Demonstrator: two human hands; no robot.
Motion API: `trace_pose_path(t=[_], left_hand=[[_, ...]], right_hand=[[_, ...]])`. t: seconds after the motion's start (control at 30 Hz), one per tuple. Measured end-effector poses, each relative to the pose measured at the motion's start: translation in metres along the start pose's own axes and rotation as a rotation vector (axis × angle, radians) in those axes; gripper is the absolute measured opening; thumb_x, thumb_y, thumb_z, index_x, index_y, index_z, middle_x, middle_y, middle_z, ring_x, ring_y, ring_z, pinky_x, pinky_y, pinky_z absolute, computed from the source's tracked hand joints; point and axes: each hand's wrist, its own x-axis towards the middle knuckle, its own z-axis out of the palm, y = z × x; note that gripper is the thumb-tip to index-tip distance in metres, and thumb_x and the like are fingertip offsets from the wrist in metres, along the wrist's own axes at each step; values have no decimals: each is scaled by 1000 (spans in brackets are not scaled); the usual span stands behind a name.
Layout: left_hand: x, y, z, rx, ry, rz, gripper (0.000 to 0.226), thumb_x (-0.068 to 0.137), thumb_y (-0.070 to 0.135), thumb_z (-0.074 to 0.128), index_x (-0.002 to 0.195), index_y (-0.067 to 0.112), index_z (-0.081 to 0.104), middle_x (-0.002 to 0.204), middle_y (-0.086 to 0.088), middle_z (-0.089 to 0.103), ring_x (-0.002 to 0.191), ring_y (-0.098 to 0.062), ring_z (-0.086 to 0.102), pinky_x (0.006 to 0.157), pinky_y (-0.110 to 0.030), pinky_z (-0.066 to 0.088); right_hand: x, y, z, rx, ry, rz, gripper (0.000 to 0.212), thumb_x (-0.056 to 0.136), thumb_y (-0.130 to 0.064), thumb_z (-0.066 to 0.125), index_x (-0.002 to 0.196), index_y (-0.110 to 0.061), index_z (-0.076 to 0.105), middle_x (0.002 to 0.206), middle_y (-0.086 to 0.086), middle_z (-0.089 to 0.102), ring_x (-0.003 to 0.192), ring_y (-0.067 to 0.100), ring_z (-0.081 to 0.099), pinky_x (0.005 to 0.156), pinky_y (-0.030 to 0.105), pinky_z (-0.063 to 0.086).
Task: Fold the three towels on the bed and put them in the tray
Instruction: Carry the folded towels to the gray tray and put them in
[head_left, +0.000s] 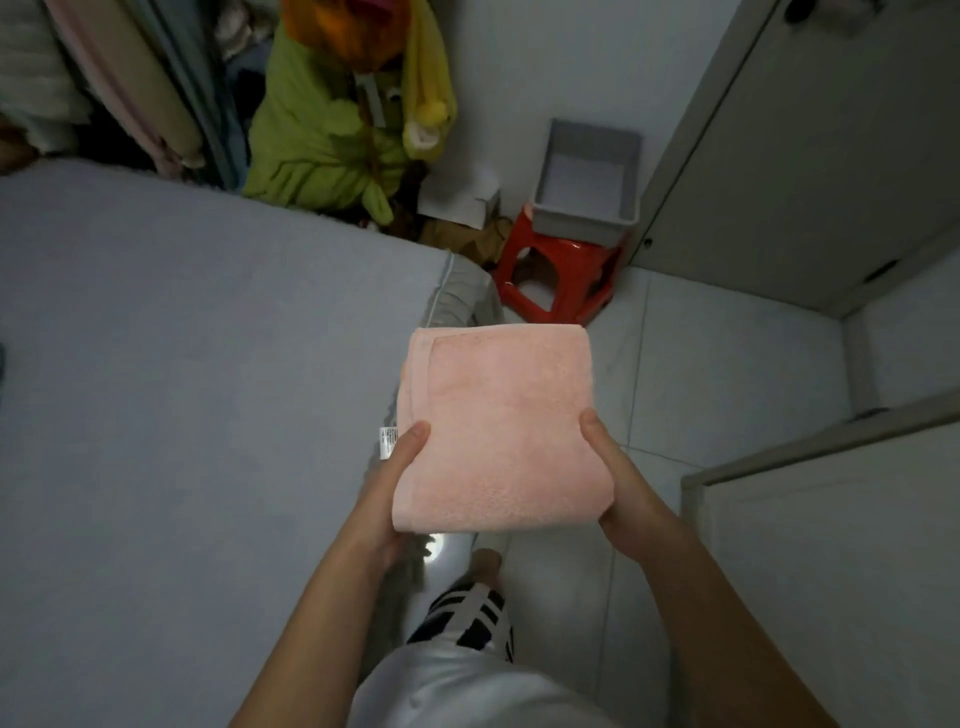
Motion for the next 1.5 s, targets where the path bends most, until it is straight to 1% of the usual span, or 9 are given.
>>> trace_pose_path(t=[0.17, 0.3, 0.47, 0.73, 0.93, 1.07, 1.17, 1.33, 1.5], left_hand=[[82, 52, 74, 52, -81, -29, 64, 69, 62, 70, 120, 24, 63, 110, -9, 75, 95, -24, 74, 64, -32, 60], [141, 91, 141, 104, -119, -59, 67, 68, 61, 70, 121, 21, 65, 112, -9, 75, 98, -24, 73, 68, -32, 59], [217, 117, 229, 140, -176, -45, 65, 71, 62, 69, 124, 25, 60, 114, -7, 74, 101, -23, 72, 69, -32, 60], [340, 146, 368, 155, -151, 5, 76, 75, 66, 67, 137, 25, 51, 123, -7, 70, 109, -23, 69, 74, -29, 59], [388, 179, 466, 172, -110, 22, 76, 75, 71, 64, 136, 27, 52, 126, -7, 68, 115, -25, 66, 81, -34, 58], [421, 203, 507, 115, -91, 40, 78, 74, 66, 65, 138, 23, 49, 124, -11, 69, 111, -28, 67, 79, -35, 58], [454, 217, 532, 77, -75, 20, 75, 74, 61, 62, 138, 24, 46, 121, -14, 69, 106, -30, 69, 74, -36, 58], [521, 230, 559, 17, -24, 31, 86, 66, 67, 64, 138, 24, 43, 124, -16, 66, 113, -33, 65, 82, -42, 56], [564, 236, 582, -155, 104, -3, 70, 74, 54, 60, 134, 19, 49, 114, -10, 73, 105, -27, 70, 80, -38, 55]], right_hand=[[51, -65, -61, 86, 85, -28, 52, 85, -67, 48, 126, -39, 61, 128, -2, 68, 118, 19, 64, 100, 41, 48], [83, -121, -116, 121, 142, -58, 42, 83, -67, 53, 114, -44, 71, 126, -4, 69, 116, 15, 65, 87, 28, 56], [135, -175, -206, 134, 181, -82, 52, 82, -69, 55, 124, -40, 65, 128, -3, 68, 118, 18, 64, 96, 39, 50], [234, -277, -357, 55, 47, 26, 48, 82, -74, 51, 117, -46, 68, 129, -7, 67, 119, 11, 63, 103, 37, 43], [296, -368, -454, -37, -56, 79, 61, 73, -80, 55, 124, -48, 59, 129, -11, 66, 120, 10, 61, 106, 37, 42], [340, -412, -494, -118, -123, 88, 76, 72, -82, 54, 136, -40, 53, 128, -11, 66, 120, 9, 60, 106, 36, 42], [376, -443, -518, -167, -151, 112, 66, 76, -79, 52, 130, -40, 56, 125, -13, 68, 116, 5, 63, 103, 33, 43], [454, -488, -549, -268, -225, 156, 56, 81, -76, 50, 126, -45, 56, 124, -16, 67, 116, 3, 62, 105, 34, 41], [525, -528, -564, -425, -331, 265, 67, 76, -77, 54, 129, -37, 58, 123, -12, 69, 114, 5, 63, 95, 28, 45]])
